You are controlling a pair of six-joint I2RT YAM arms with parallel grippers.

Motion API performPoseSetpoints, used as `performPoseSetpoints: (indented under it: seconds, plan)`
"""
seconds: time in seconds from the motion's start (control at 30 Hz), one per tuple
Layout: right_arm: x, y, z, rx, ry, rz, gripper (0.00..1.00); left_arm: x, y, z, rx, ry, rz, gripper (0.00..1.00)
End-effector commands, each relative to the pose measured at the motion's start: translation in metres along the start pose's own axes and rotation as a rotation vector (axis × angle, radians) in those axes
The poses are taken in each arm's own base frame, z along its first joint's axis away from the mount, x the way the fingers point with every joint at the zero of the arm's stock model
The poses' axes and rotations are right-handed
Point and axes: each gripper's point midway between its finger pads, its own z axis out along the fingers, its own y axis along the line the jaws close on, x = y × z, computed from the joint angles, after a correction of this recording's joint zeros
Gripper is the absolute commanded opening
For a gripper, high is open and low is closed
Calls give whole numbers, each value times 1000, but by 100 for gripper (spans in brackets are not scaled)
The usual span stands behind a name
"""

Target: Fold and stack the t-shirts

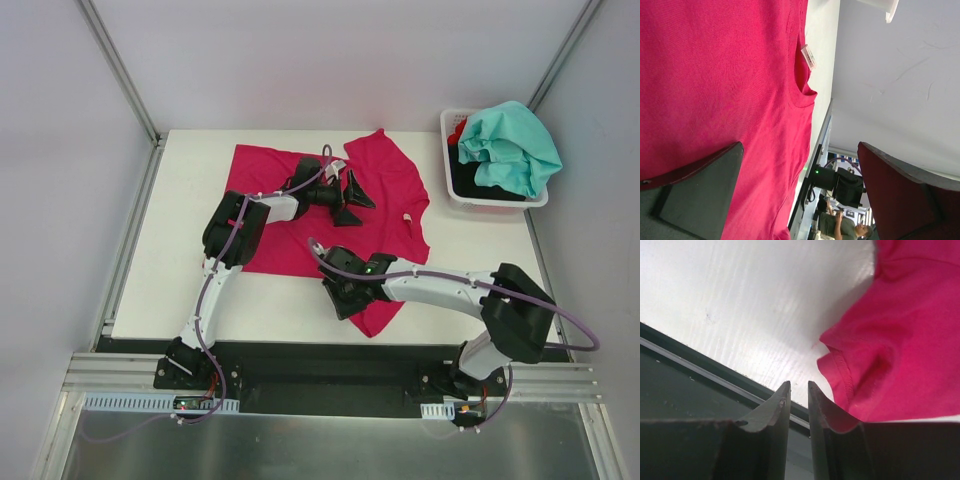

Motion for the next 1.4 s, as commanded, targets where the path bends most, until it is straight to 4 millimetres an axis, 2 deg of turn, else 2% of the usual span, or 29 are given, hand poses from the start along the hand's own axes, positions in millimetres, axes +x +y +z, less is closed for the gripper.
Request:
performPoseSetpoints:
  seconds: [0.0, 0.13, 0.4, 0.53, 0.63, 0.73, 0.87, 0.93, 1.17, 1.37]
  plan:
    - [-2, 23, 10, -113, -8, -22, 23, -3, -10, -9, -2, -13, 47, 99]
    - [-4, 27, 15, -138, -25, -55, 23, -2, -10, -10, -1, -12, 46, 99]
    - [-15, 22, 23, -80, -23, -126, 22, -3, -7, -11, -3, -12, 42, 99]
    - [-19, 10, 31, -28, -25, -146, 22, -2, -6, -11, -4, -10, 41, 99]
    - [-23, 3, 29, 6, -30, -154, 22, -2, -4, -11, -4, -10, 39, 99]
    - [-28, -2, 23, 39, -46, -166, 24, -1, -4, -11, -4, -8, 39, 99]
    - [-35, -12, 16, 92, -80, -175, 34, -2, -3, -11, -5, -9, 38, 99]
    - [-37, -13, 15, 100, -87, -178, 35, -1, -2, -10, -3, -7, 36, 99]
    - [-29, -21, 27, 125, -59, -177, 36, -2, -2, -11, -1, -6, 37, 99]
    - [-21, -15, 43, 87, -30, -159, 36, 0, -1, -13, -3, -5, 34, 99]
